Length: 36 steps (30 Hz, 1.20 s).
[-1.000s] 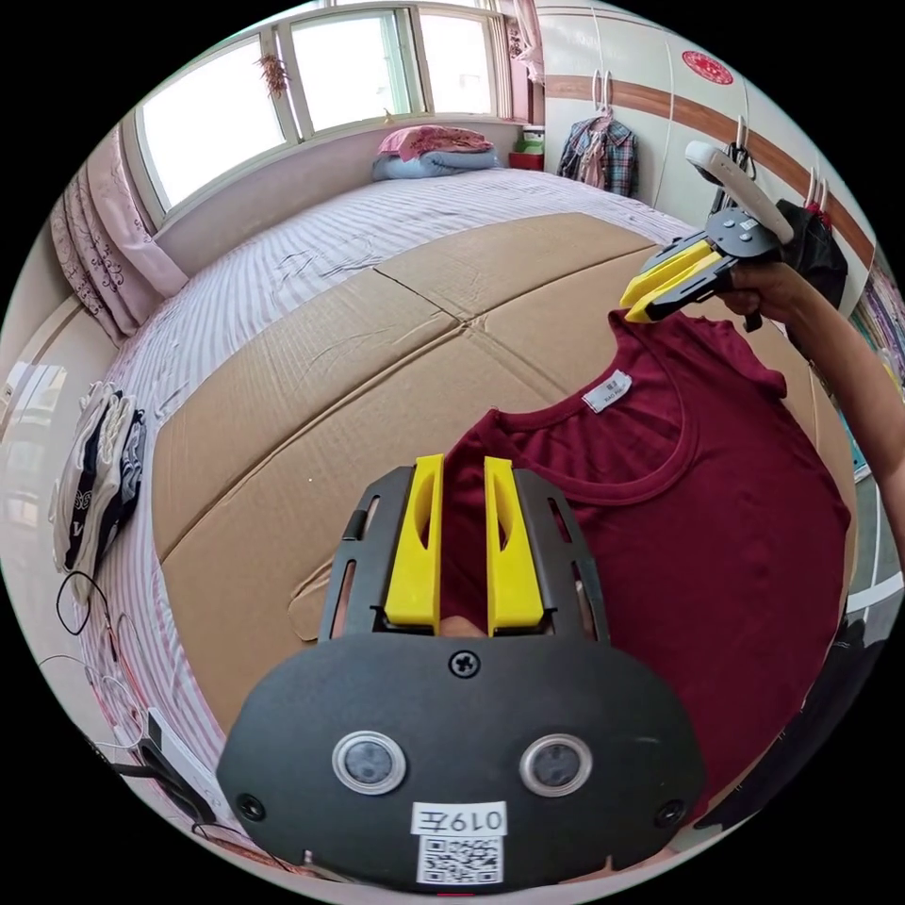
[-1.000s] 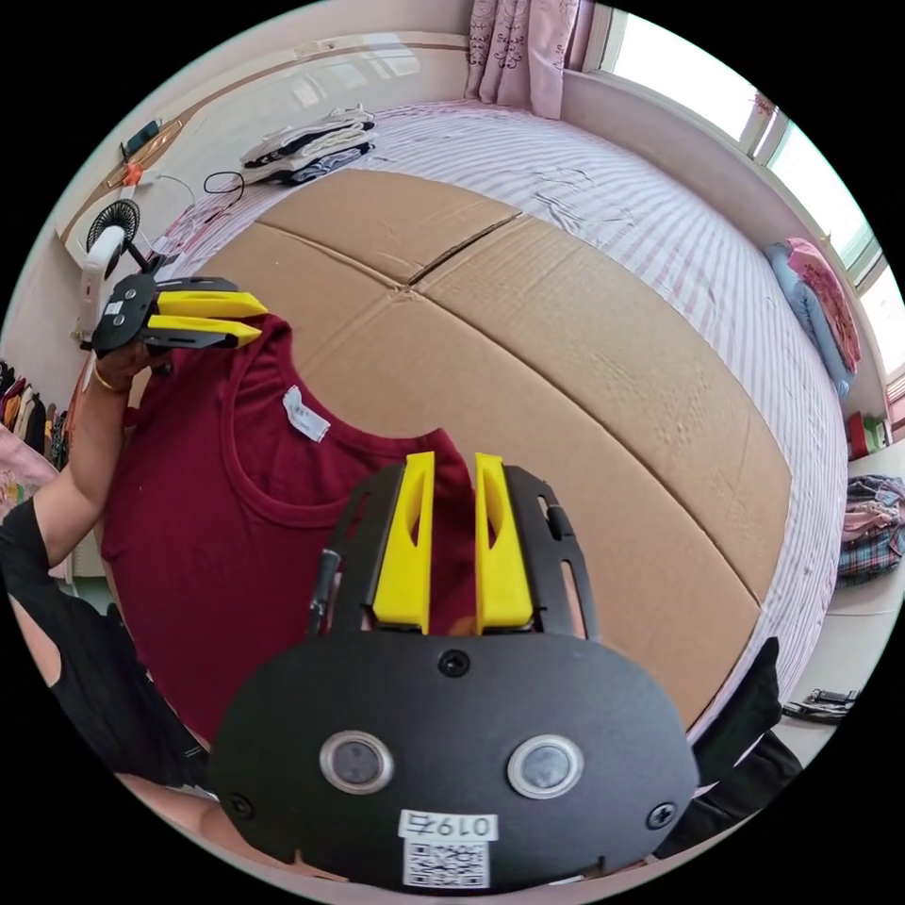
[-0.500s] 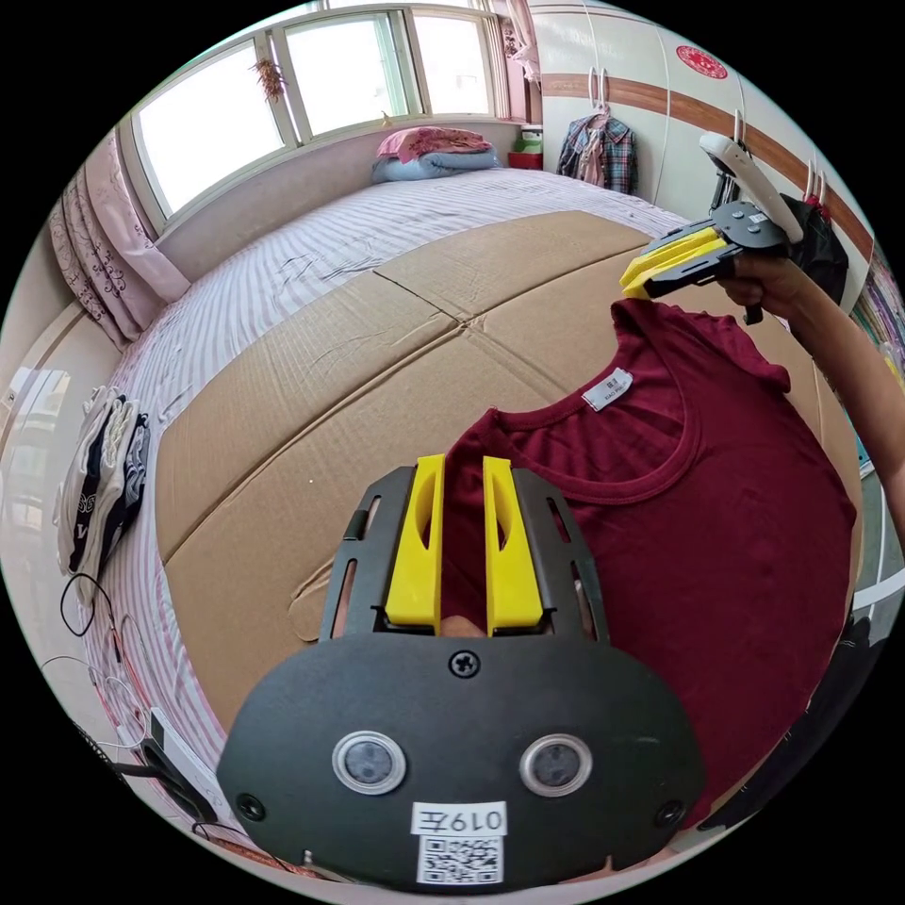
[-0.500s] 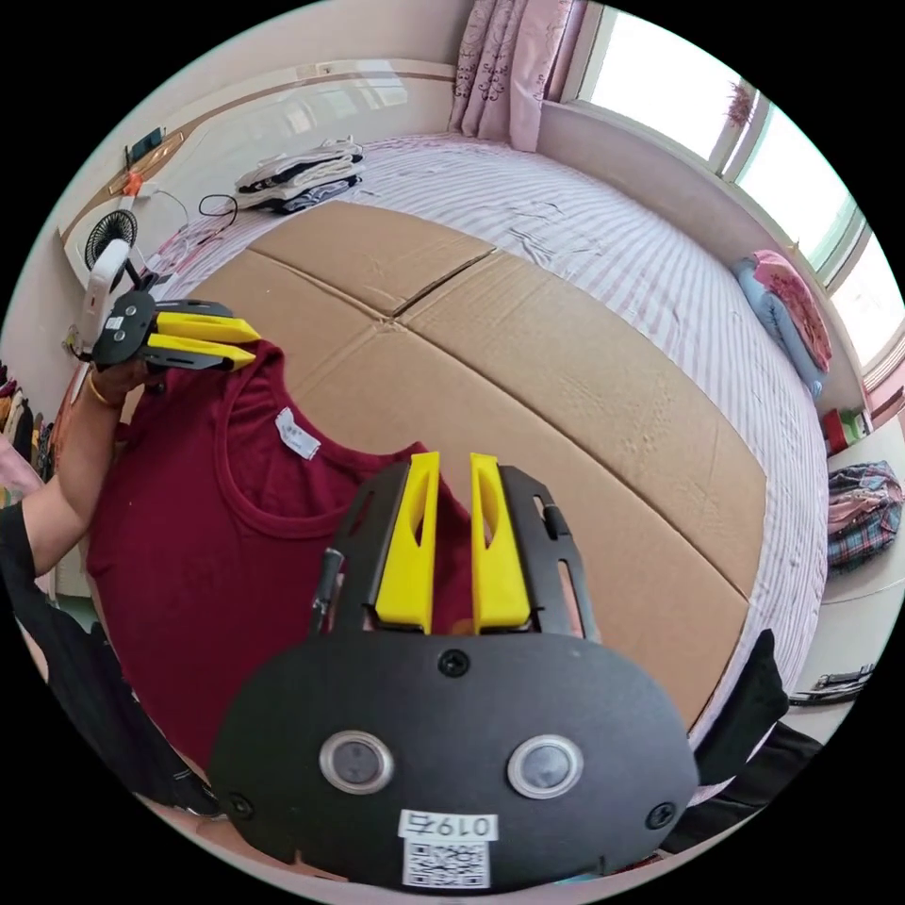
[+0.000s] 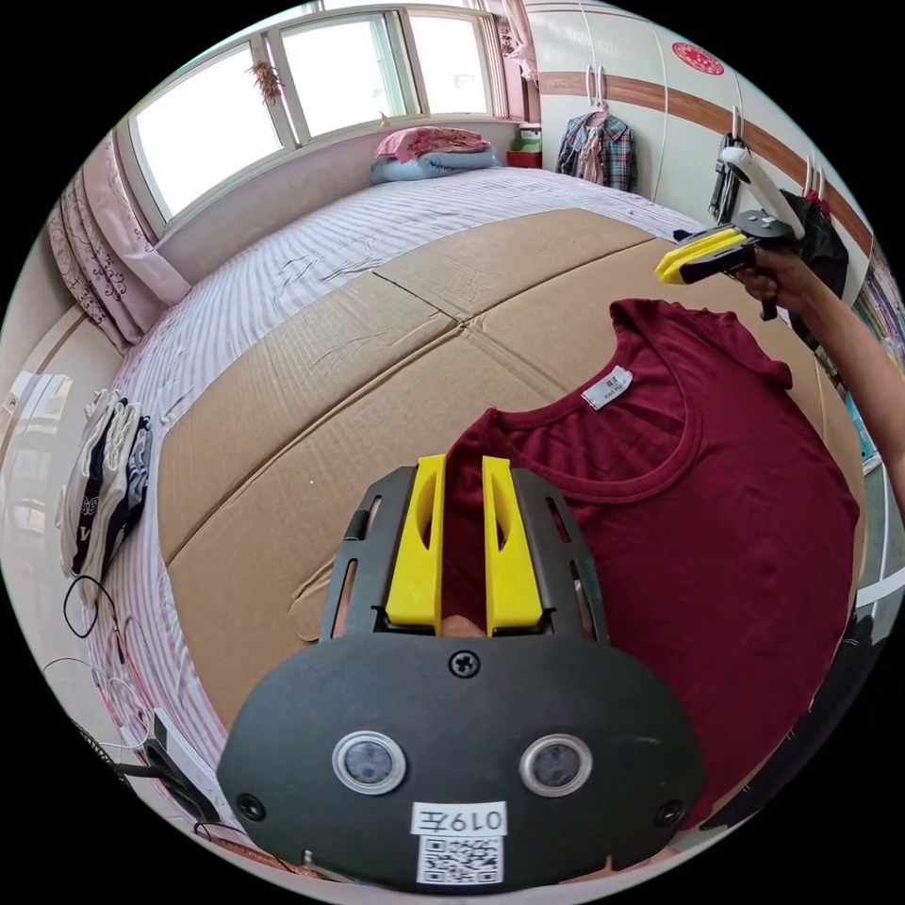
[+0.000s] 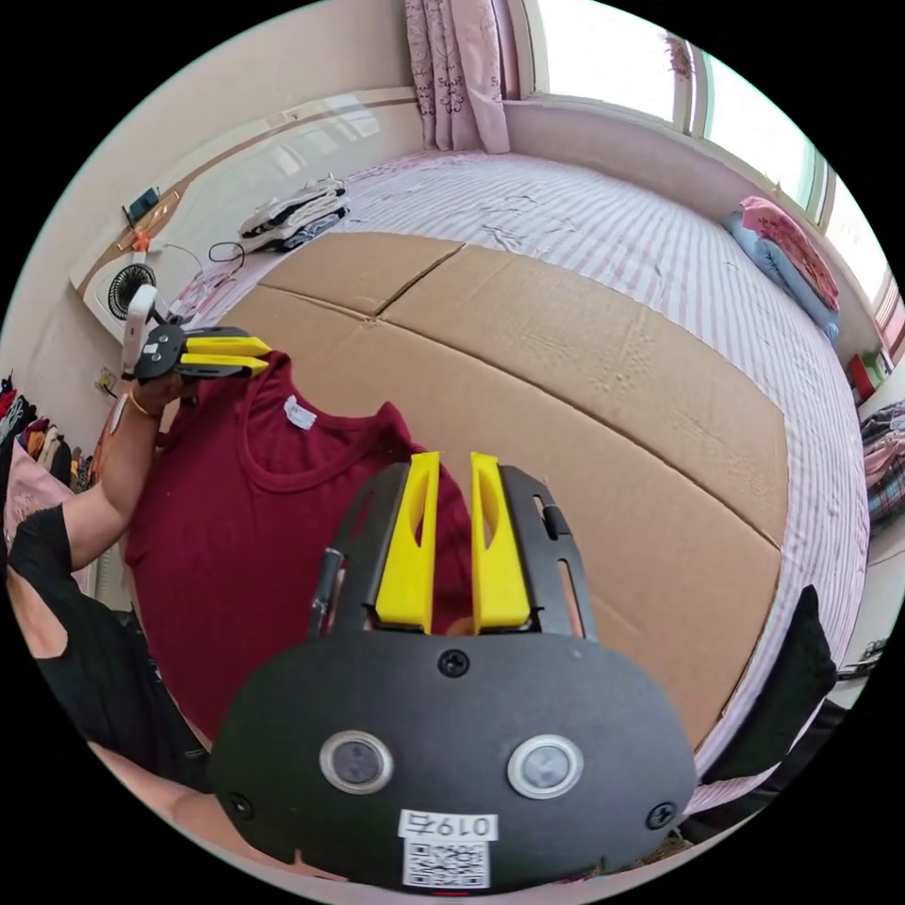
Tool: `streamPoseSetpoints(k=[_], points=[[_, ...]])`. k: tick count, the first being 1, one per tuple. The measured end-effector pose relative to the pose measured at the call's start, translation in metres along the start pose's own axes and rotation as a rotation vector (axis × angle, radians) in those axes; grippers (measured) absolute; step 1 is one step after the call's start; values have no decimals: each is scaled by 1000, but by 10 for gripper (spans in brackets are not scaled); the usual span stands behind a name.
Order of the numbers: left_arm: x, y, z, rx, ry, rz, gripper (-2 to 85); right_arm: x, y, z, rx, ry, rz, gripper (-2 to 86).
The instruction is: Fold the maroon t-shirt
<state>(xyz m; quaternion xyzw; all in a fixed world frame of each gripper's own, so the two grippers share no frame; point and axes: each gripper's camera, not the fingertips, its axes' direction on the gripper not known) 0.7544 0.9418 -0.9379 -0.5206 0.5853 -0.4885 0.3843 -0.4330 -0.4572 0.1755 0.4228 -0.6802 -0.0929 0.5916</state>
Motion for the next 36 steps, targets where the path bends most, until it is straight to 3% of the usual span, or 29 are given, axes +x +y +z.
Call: streamPoseSetpoints(k=[11,20,27,32,36], points=[[-5,14,7,0,8,-4,49,13,9,14,-40,-76,31,75],[-15,33,15,-2,10,-10,54,-6,2,25,-66,28,-12,17],[-29,53,17,20,-14,-20,60,-17,-6,34,-82,70,-17,51],[-50,74,-12,168,-44,-66,59,-10,-6,11,81,144,103,17],[-90,101,-36,233,-115,-182,56,-19,-11,1,175,74,116,-3]])
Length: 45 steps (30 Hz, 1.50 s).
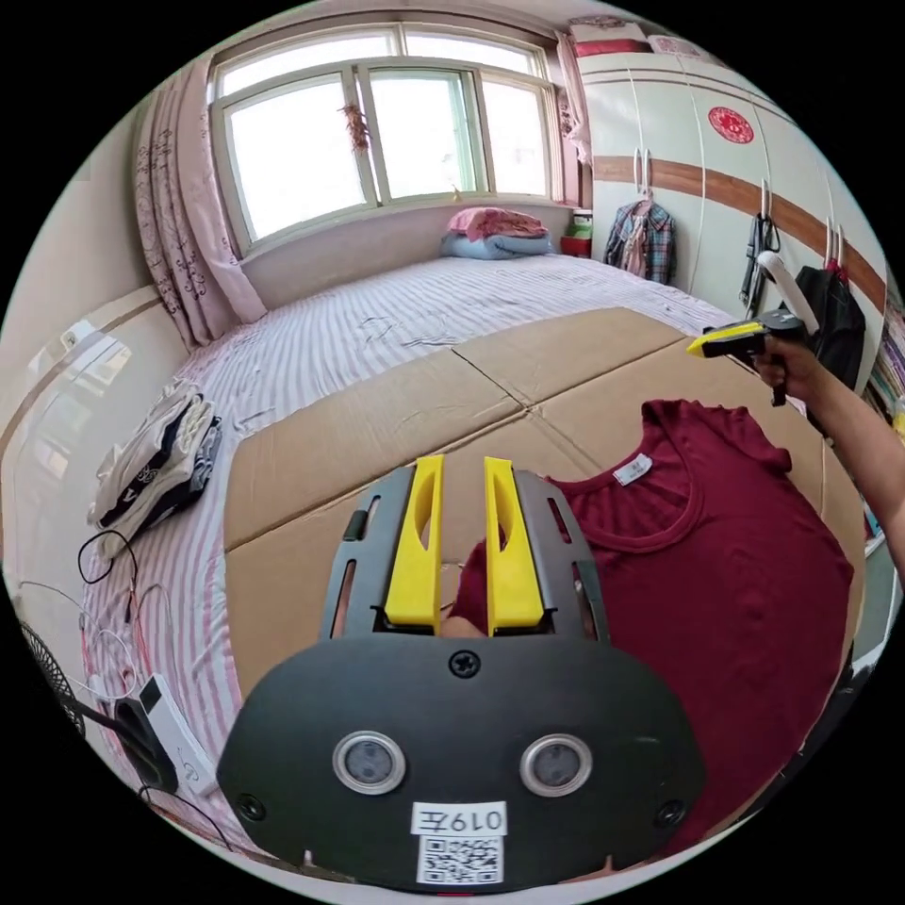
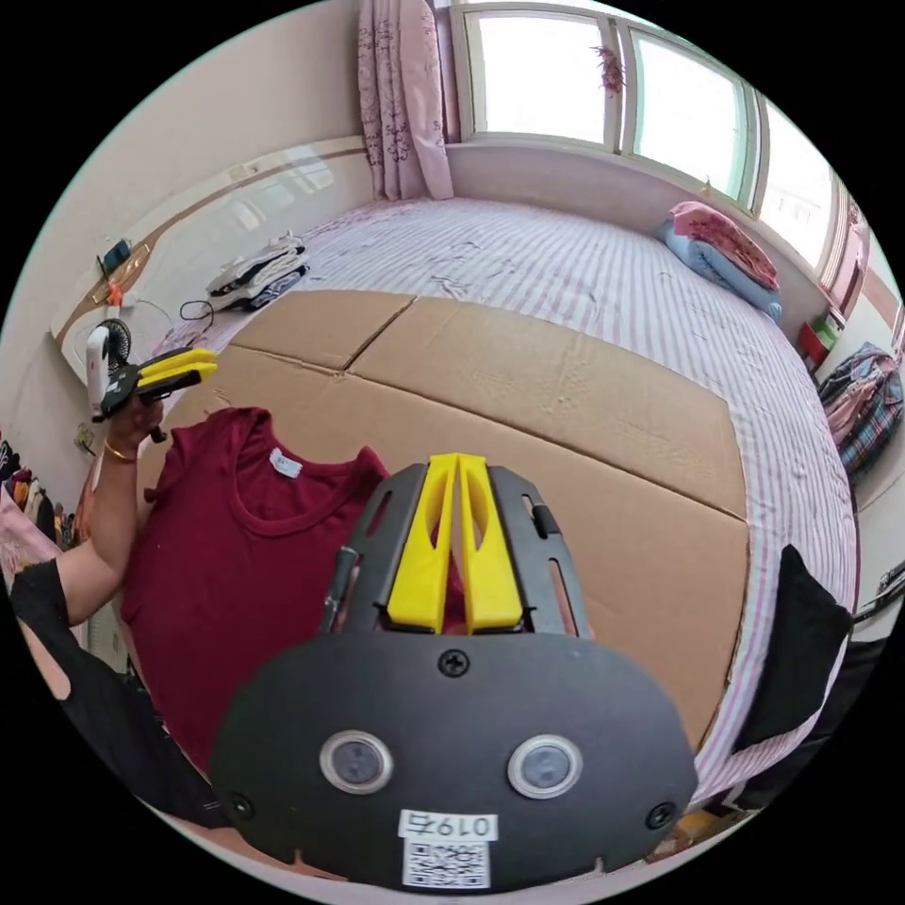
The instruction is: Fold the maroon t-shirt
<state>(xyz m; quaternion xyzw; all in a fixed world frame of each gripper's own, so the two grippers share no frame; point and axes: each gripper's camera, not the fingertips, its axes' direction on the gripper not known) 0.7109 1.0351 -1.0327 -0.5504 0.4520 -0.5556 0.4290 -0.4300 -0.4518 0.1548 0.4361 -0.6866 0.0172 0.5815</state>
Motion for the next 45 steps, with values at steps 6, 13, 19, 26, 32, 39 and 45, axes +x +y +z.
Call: streamPoseSetpoints(k=[6,13,19,26,32,39,45], points=[[-94,45,9,-60,113,-220,56,-82,-36,23,7,-50,-234,-8],[-113,68,40,-104,279,-142,62,-156,-86,94,-66,-224,-325,16],[-104,68,81,-202,308,-86,67,-171,-116,155,-225,-273,-309,81],[-114,75,103,-208,381,-77,68,-159,-134,176,-210,-283,-329,72],[-119,78,123,-247,381,-61,69,-156,-148,193,-203,-326,-377,66],[-130,84,140,-256,399,-65,58,-154,-170,217,-215,-316,-403,60],[-136,88,152,-257,428,-48,24,-150,-187,233,-202,-346,-421,46]])
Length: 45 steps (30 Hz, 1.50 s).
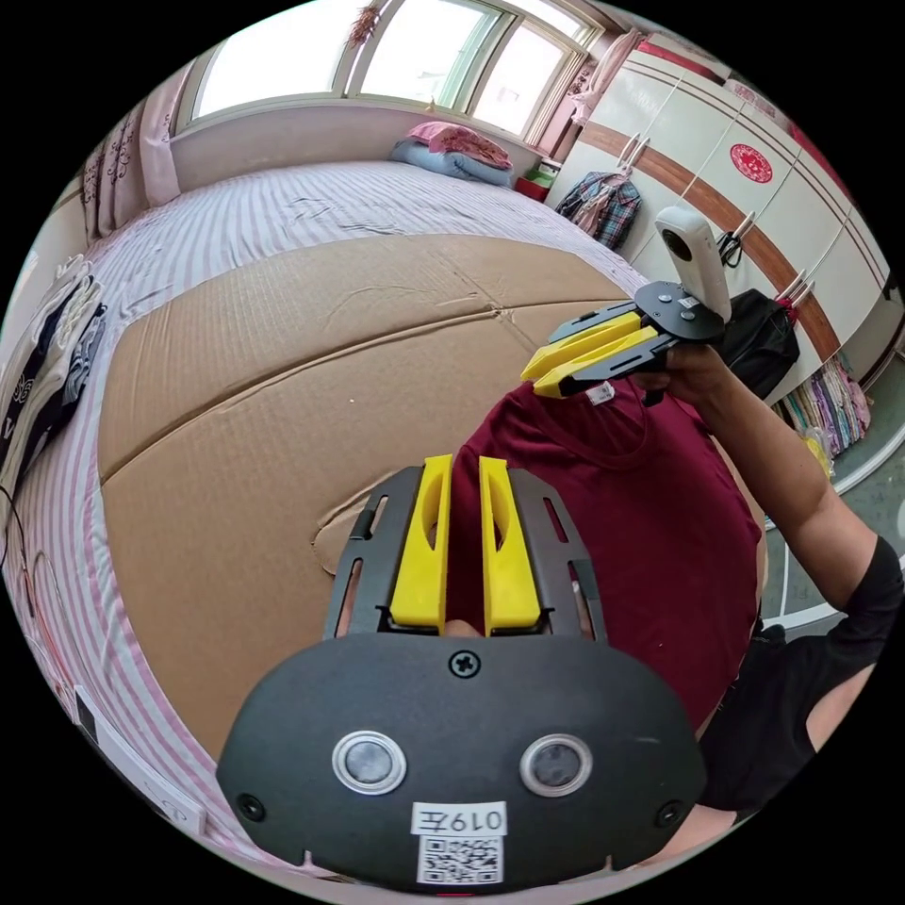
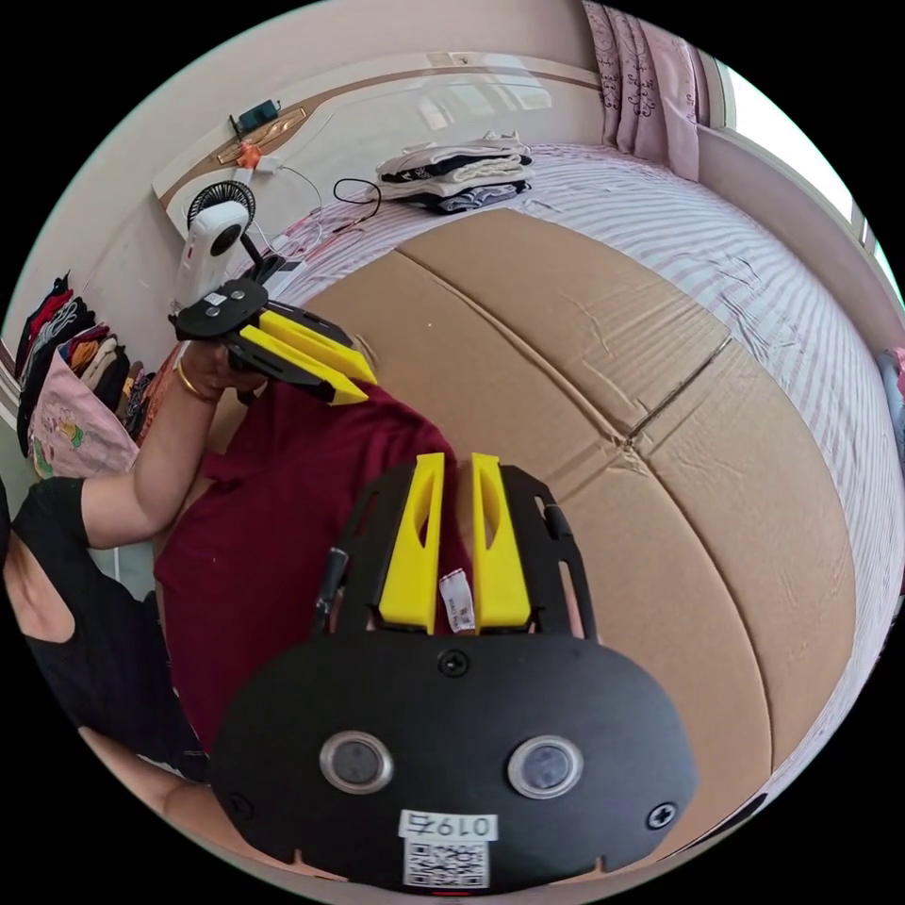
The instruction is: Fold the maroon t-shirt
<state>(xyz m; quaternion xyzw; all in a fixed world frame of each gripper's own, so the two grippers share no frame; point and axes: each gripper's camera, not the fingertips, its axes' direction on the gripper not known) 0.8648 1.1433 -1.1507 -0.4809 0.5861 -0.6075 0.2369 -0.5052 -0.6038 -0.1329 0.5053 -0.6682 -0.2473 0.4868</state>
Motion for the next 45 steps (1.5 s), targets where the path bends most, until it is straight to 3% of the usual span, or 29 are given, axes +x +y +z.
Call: streamPoseSetpoints(k=[10,24,28,38,45], points=[[-20,0,8,13,-8,-43,12,39,-15,2,31,15,47,-4],[-33,-5,24,-8,6,-78,11,91,-37,-10,58,10,145,30],[-33,-7,26,-10,6,-72,15,107,-35,-28,137,-143,182,26],[-32,-10,29,-8,4,-65,18,166,-39,-14,102,-371,392,73],[-27,-11,29,-10,-7,-56,19,192,-34,-8,127,-434,432,76]])
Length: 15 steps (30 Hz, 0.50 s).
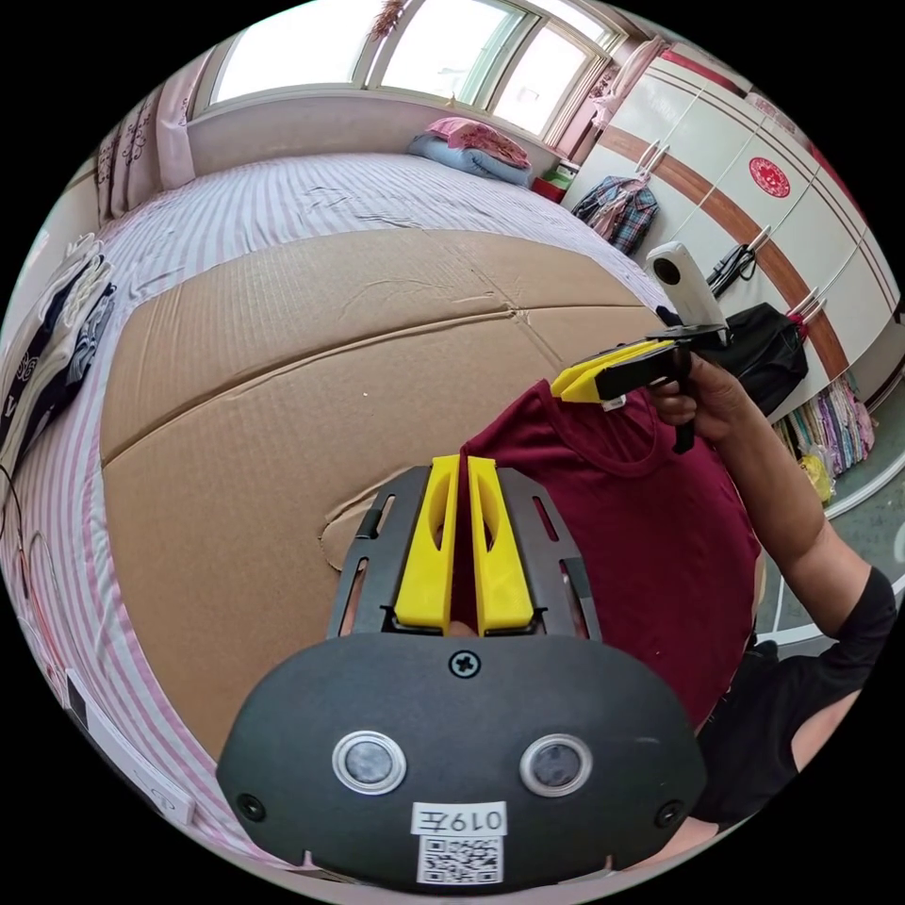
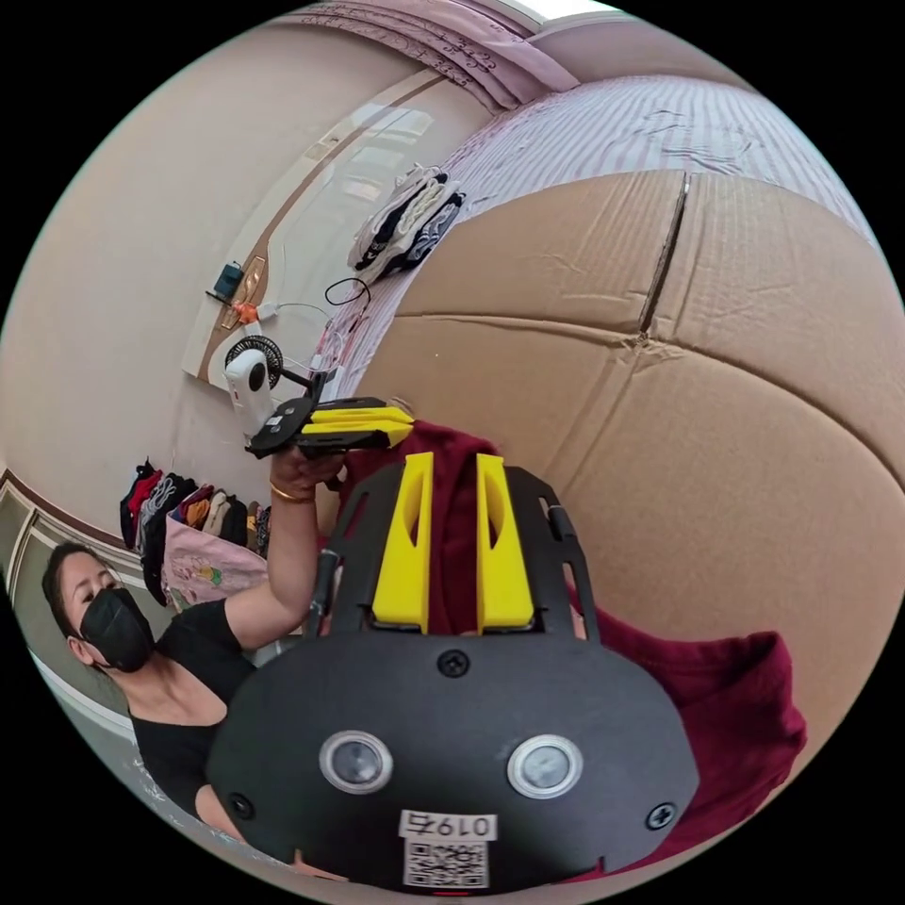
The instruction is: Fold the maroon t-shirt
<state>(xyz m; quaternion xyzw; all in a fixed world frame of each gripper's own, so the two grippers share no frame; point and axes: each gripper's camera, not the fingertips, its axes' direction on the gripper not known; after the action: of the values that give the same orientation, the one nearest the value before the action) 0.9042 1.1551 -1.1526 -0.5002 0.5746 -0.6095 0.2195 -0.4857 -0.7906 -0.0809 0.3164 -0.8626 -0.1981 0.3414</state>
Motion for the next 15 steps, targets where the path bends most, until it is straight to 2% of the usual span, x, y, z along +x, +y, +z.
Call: streamPoseSetpoints(k=[4,10,15], points=[[2,0,-1,0,-2,1,20,9,-3,3,0,-26,5,65],[6,1,-3,0,-2,1,18,14,4,4,7,35,-27,13],[10,3,-8,1,-4,-2,14,17,17,5,37,92,-31,2]])
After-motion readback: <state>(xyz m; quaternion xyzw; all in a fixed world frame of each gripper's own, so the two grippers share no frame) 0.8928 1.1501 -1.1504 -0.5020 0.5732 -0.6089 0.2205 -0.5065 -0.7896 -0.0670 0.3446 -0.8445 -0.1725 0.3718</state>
